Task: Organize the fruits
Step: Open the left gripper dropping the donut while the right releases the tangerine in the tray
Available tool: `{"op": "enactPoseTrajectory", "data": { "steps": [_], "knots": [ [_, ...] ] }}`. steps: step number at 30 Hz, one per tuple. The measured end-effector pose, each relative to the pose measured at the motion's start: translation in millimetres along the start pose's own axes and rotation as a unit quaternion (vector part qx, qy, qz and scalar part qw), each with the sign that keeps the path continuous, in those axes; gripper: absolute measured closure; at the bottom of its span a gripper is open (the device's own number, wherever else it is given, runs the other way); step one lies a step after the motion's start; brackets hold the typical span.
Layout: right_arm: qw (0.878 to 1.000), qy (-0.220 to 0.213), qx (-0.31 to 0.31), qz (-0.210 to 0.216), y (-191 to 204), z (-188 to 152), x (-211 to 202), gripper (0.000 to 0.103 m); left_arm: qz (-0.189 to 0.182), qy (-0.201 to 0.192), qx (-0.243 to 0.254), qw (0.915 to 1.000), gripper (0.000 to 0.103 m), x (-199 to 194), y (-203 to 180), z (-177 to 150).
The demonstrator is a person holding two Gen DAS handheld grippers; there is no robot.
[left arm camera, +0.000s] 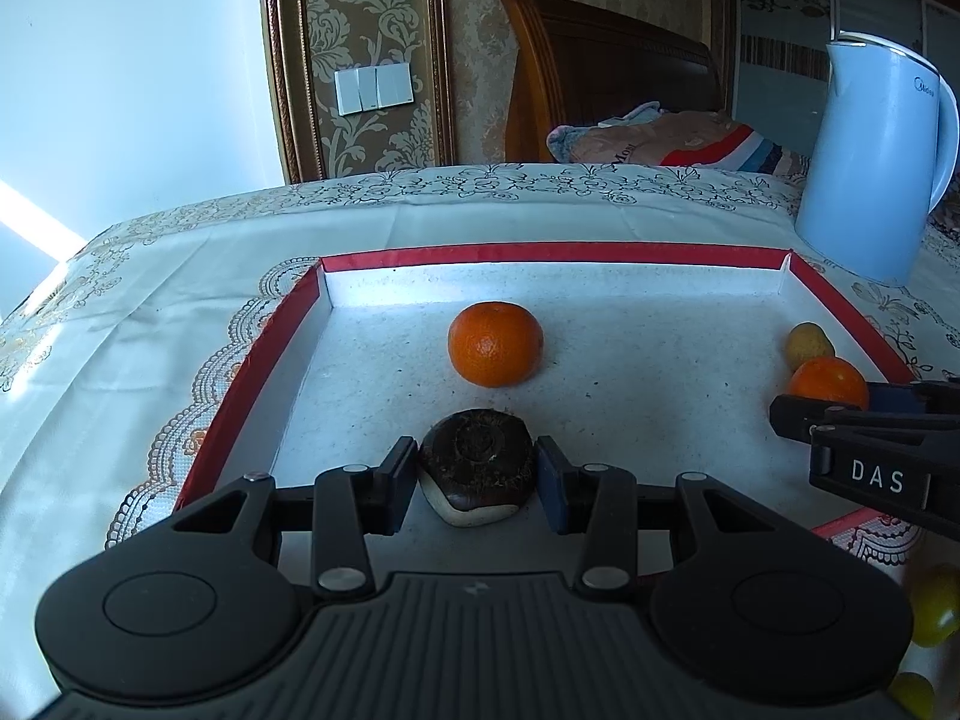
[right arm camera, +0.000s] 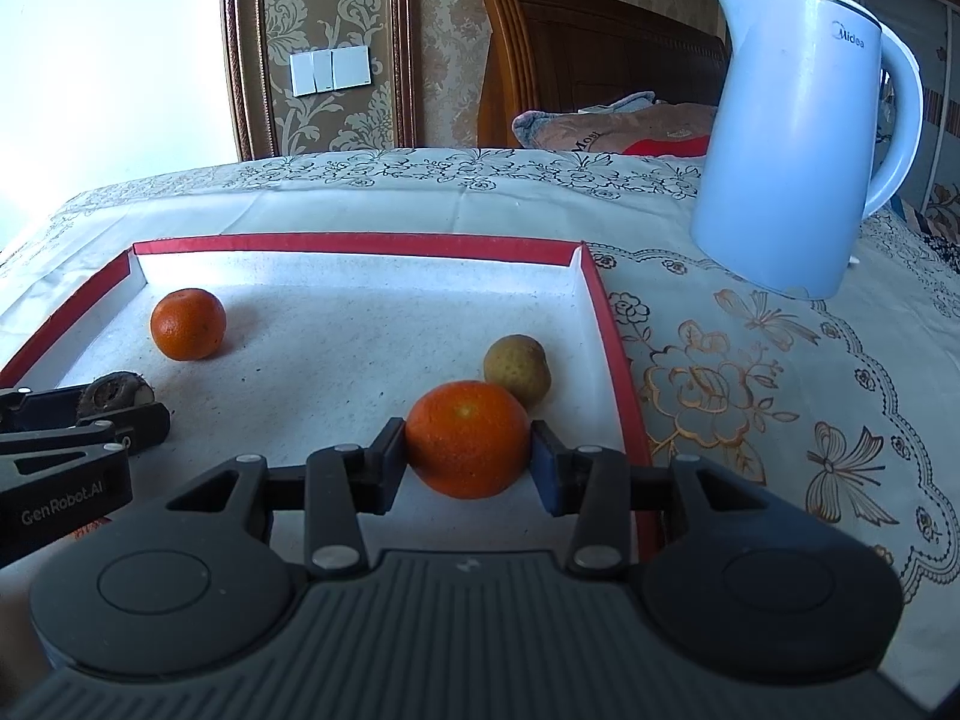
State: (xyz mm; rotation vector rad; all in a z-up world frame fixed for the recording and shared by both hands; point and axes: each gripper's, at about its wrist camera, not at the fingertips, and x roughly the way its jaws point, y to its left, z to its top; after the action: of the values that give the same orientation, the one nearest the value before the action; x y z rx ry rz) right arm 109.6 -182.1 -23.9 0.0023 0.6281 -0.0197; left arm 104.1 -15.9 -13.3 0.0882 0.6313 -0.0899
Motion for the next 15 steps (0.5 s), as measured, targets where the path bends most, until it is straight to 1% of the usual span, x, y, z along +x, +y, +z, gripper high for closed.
{"op": "enactPoseTrajectory", "data": {
  "steps": [5, 8, 10, 12, 15],
  "knots": [
    [1.0, -0.001, -0.003, 0.002, 1, -1, -1, 0.056, 0.0, -0.002, 0.003, 1.0, 0.061, -1, -1, -1],
    [1.0, -0.003, -0.003, 0.002, 2, -1, -4, 0.049, 0.001, -0.002, 0.004, 1.0, 0.061, -2, -1, -2],
    [1.0, -0.005, -0.001, 0.005, 1, -1, -5, 0.042, 0.001, -0.002, 0.002, 1.0, 0.061, -3, 0, -3],
    [1.0, -0.009, 0.003, 0.008, 0, -1, -8, 0.04, 0.002, -0.004, 0.002, 1.0, 0.061, -5, 0, -4],
    [1.0, -0.012, 0.002, 0.008, 0, -1, -11, 0.035, 0.001, -0.007, 0.006, 1.0, 0.061, -9, -1, -6]
  ]
}}
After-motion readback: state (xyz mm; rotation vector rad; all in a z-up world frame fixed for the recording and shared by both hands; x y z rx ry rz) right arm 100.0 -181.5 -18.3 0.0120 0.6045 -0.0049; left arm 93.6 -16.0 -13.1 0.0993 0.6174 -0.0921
